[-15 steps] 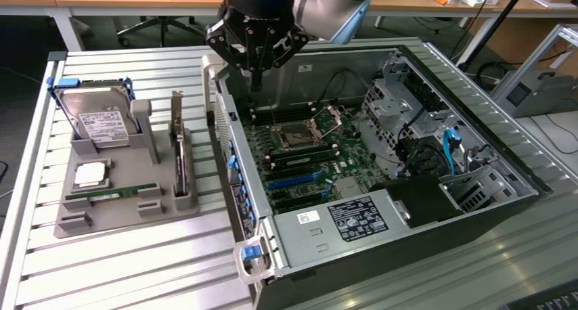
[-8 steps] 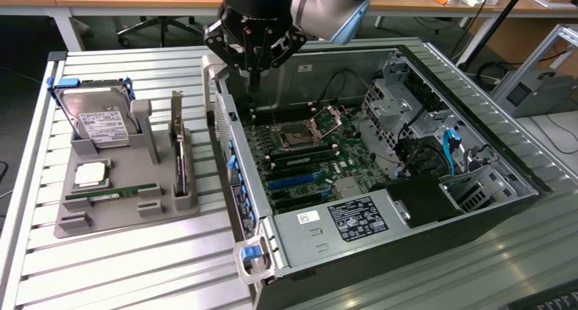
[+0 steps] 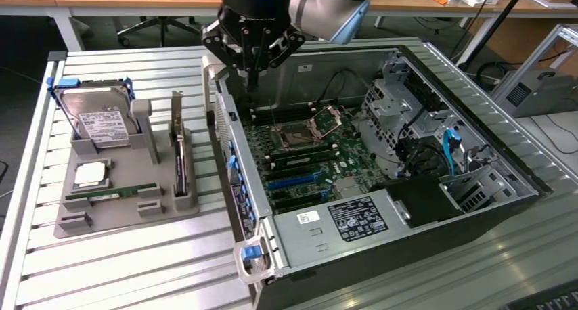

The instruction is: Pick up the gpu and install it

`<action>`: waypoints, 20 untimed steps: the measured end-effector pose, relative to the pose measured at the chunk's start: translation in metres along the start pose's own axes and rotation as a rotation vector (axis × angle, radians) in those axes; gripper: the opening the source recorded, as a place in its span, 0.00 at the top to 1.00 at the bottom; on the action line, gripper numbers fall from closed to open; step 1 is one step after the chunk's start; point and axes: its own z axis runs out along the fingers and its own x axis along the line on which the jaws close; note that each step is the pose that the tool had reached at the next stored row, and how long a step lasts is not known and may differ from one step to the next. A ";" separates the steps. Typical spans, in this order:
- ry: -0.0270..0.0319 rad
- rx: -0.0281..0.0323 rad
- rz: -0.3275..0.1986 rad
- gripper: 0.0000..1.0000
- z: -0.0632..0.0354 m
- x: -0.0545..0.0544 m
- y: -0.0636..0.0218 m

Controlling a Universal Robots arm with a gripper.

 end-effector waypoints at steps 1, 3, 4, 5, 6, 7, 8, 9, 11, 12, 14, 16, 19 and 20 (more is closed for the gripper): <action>0.0000 0.0000 0.000 0.89 0.0000 0.000 0.0000; 0.0000 0.0000 0.000 0.89 0.0000 0.001 -0.0001; 0.0000 0.0001 0.000 0.89 -0.0001 0.001 -0.0001; 0.0001 0.0001 0.000 0.89 -0.0001 0.002 -0.0001; 0.0000 0.0000 0.000 0.89 -0.0001 0.002 -0.0002; 0.0000 0.0000 0.000 0.89 -0.0001 0.003 -0.0002; 0.0000 0.0000 0.000 0.89 -0.0001 0.003 -0.0002; 0.0000 0.0001 0.000 0.89 -0.0001 0.003 -0.0002; 0.0000 0.0001 0.000 0.89 -0.0001 0.003 -0.0003; 0.0000 0.0000 0.000 0.89 -0.0001 0.004 -0.0003; 0.0000 0.0000 0.000 0.89 -0.0001 0.005 -0.0003; 0.0000 0.0000 0.000 0.89 -0.0001 0.005 -0.0004; 0.0000 0.0000 0.000 0.89 -0.0002 0.006 -0.0005; 0.0000 0.0000 0.000 0.89 -0.0002 0.006 -0.0005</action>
